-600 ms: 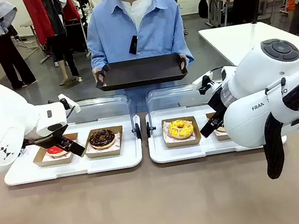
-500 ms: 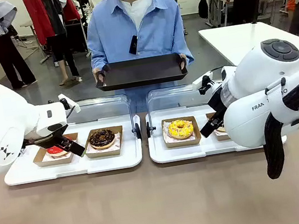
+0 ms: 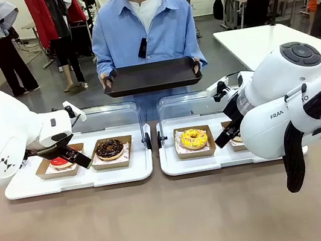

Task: Provide the desired donut to the person.
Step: Pick up and lift the Paper togo box containing the Donut pointed at by the person.

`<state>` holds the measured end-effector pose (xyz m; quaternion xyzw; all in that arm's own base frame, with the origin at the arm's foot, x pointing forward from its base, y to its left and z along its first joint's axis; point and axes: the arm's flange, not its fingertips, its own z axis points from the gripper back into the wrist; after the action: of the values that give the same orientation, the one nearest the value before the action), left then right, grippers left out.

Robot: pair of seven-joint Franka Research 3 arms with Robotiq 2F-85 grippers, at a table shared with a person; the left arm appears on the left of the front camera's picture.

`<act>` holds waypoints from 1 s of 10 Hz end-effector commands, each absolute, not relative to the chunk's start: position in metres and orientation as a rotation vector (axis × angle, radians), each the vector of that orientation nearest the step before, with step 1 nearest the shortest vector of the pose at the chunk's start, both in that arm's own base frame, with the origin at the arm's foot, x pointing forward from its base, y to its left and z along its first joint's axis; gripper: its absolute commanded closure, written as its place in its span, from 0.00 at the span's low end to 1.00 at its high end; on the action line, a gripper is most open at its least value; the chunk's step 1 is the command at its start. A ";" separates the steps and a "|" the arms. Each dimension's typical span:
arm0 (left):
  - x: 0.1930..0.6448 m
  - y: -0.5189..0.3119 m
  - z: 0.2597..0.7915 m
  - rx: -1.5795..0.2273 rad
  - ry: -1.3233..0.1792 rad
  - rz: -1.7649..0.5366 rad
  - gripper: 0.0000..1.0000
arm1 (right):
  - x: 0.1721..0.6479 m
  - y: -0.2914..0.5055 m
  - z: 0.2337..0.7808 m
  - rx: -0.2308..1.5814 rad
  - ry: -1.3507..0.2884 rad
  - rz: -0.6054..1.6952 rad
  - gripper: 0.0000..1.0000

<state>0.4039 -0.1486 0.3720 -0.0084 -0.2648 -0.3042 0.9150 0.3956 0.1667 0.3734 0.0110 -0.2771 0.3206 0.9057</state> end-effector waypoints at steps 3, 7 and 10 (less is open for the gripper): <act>0.404 -0.149 0.372 -0.017 -0.545 -0.626 0.00 | 0.396 0.167 0.373 0.023 -0.572 0.662 0.00; 0.404 -0.149 0.372 -0.017 -0.545 -0.626 0.00 | 0.396 0.167 0.373 0.023 -0.572 0.662 0.00; 0.366 -0.151 0.439 0.021 -0.582 -0.635 0.00 | 0.368 0.157 0.443 0.028 -0.593 0.606 0.00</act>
<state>0.3979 -0.1522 0.3991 -0.0046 -0.2766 -0.3093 0.9098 0.3910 0.1642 0.4026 0.0128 -0.2903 0.3091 0.9055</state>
